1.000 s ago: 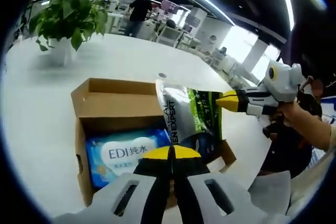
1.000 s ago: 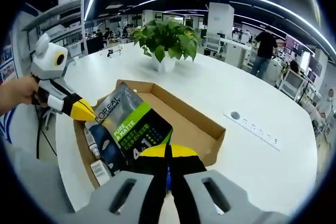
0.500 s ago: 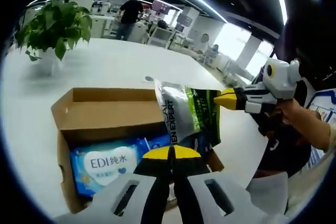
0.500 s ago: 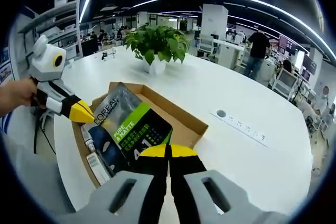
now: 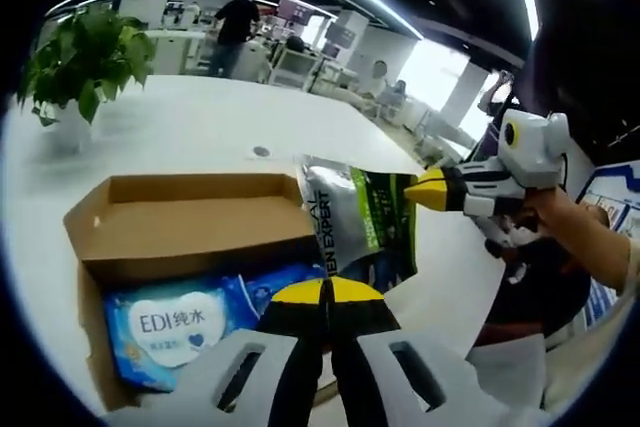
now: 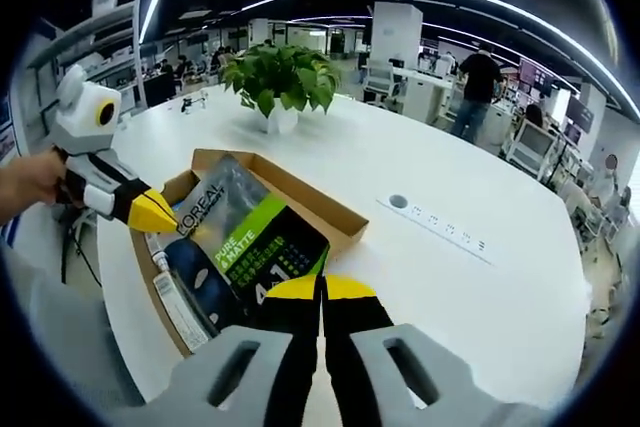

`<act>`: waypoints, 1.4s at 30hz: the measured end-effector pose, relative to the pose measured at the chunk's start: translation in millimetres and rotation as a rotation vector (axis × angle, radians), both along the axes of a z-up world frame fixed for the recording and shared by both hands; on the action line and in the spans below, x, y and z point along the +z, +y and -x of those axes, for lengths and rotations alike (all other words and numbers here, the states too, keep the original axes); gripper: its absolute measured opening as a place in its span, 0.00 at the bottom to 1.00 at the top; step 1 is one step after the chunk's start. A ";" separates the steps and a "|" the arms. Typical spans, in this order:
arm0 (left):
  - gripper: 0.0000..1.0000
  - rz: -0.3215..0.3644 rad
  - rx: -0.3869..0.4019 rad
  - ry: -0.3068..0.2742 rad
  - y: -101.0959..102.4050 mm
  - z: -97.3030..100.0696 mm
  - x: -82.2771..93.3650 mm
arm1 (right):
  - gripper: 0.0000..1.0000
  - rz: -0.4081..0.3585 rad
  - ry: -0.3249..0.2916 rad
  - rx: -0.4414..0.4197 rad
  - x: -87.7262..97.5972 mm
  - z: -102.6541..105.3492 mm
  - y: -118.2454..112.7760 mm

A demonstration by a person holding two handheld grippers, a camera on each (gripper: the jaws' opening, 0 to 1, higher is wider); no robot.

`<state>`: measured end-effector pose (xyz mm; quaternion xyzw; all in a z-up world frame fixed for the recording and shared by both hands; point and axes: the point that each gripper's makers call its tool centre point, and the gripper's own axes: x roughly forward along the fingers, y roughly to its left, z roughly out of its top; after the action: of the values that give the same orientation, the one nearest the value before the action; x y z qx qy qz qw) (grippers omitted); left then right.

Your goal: Operate the shoe box by opening the lid, removing the specified soft item, and placing it in the target area until the item is outside and the box remains undamaged.

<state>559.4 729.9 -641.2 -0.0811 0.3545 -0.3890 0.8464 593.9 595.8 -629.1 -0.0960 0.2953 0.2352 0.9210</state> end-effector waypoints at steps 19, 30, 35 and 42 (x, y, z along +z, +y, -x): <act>0.00 -0.014 -0.054 0.000 -43.0 4.1 -7.0 | 0.00 -0.003 0.023 -0.074 -10.5 8.3 -43.0; 0.00 -0.054 -0.072 0.013 -63.2 2.2 -22.1 | 0.00 0.016 0.052 -0.100 -28.7 10.4 -64.3; 0.00 -0.067 -0.091 0.022 -73.7 3.8 -29.6 | 0.00 0.022 0.067 -0.112 -35.5 11.1 -73.9; 0.00 -0.079 -0.120 0.029 -92.2 6.4 -36.1 | 0.00 0.035 0.082 -0.131 -43.2 10.3 -91.5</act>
<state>553.0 637.7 -677.3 -0.0321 0.3861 -0.4235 0.8188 583.6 504.3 -672.2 -0.0828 0.3425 0.1729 0.9197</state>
